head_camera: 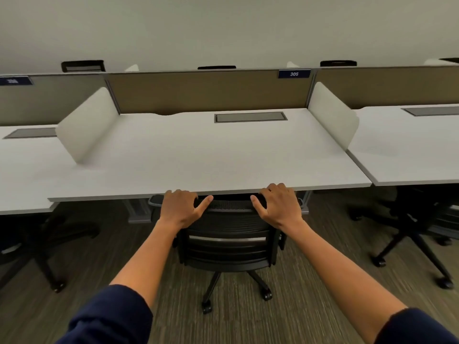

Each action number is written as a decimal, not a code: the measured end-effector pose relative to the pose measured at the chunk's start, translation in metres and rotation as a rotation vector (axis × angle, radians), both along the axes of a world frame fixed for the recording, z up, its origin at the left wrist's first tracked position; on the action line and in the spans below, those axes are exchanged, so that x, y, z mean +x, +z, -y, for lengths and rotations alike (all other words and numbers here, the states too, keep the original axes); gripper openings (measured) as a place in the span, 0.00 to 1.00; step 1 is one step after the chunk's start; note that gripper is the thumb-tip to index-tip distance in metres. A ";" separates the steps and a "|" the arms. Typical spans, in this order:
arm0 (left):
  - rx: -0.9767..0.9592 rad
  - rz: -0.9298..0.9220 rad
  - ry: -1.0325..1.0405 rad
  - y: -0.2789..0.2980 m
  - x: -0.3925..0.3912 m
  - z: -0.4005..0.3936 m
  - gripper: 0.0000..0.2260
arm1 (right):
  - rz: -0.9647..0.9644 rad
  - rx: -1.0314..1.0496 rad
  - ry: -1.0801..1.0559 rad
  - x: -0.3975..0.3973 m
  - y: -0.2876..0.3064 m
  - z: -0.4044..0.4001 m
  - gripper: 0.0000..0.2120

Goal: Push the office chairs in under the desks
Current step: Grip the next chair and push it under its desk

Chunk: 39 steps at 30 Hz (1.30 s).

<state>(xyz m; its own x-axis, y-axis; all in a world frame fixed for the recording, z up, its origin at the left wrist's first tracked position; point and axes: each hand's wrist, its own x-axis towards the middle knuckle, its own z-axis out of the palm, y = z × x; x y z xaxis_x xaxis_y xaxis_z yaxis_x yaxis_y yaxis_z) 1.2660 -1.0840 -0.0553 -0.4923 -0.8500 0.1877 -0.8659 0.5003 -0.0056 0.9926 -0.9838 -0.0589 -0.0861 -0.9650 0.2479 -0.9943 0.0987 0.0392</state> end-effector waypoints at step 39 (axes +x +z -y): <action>0.117 -0.131 -0.007 -0.005 -0.050 0.069 0.42 | 0.180 0.025 -0.109 -0.040 -0.012 0.064 0.37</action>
<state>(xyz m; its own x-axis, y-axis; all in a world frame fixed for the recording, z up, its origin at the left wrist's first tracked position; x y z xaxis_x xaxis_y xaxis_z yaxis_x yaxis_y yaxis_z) 1.2160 -1.1527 -0.0601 -0.4764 -0.8662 0.1508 -0.8516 0.4972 0.1659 0.9528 -1.0477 -0.0707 -0.2310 -0.9531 0.1955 -0.9690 0.2072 -0.1348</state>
